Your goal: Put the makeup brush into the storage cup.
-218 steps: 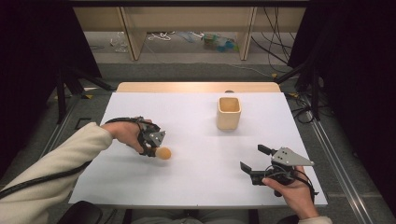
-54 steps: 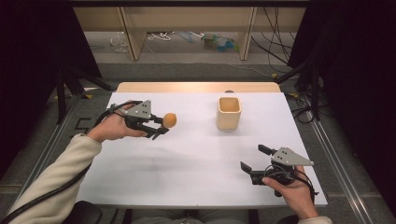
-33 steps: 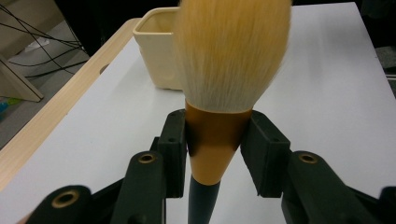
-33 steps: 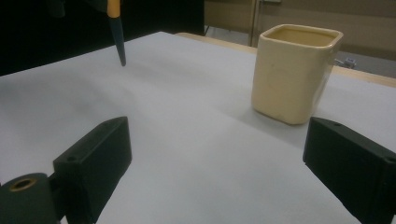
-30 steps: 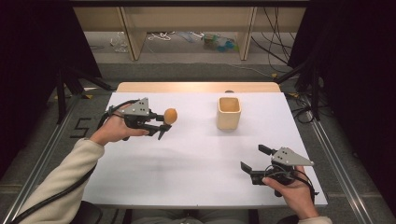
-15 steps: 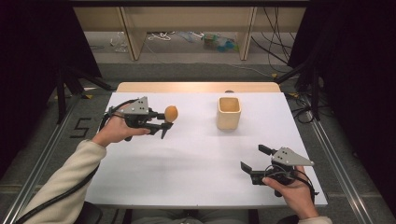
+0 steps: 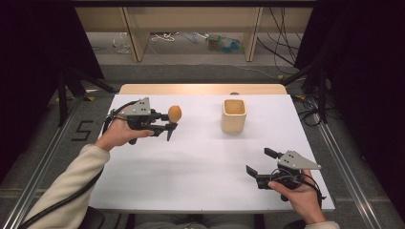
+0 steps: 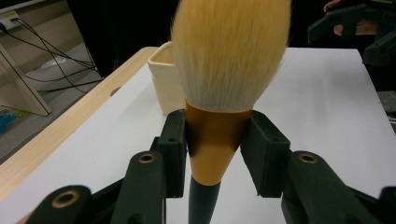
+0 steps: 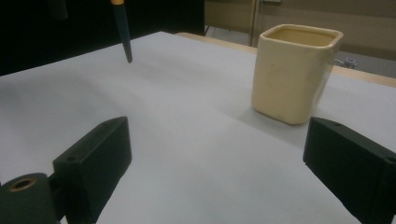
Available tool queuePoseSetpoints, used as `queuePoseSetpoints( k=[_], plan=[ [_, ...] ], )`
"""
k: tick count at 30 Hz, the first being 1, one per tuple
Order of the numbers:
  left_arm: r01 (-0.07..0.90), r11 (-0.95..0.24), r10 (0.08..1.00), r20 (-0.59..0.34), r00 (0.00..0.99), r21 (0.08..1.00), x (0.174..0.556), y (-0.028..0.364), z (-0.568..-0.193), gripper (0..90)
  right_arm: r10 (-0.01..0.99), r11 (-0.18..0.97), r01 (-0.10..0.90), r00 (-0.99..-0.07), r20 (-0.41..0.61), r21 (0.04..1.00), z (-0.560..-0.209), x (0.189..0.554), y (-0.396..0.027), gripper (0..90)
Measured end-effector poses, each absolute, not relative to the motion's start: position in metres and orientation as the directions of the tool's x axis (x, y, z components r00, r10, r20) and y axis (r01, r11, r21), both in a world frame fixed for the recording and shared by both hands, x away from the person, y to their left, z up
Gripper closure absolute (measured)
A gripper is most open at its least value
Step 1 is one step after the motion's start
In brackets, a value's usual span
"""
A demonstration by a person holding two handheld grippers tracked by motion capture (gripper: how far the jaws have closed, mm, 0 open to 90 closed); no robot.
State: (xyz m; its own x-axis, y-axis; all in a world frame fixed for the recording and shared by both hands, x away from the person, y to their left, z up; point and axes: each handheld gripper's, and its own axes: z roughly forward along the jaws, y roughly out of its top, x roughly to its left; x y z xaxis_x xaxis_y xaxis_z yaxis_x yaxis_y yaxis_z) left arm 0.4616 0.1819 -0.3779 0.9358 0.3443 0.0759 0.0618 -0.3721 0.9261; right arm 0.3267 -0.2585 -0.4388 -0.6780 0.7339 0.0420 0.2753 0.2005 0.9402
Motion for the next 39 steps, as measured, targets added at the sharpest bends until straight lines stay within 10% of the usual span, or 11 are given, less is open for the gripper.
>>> queuePoseSetpoints(
  k=[39],
  plan=[
    [0.082,-0.265,0.378,0.026,0.925,0.961,0.459,0.171,-0.377,62.3,0.733,0.205,0.250,-0.679,0.021,0.946,-0.439,0.328,-0.259,8.2]
  ],
)
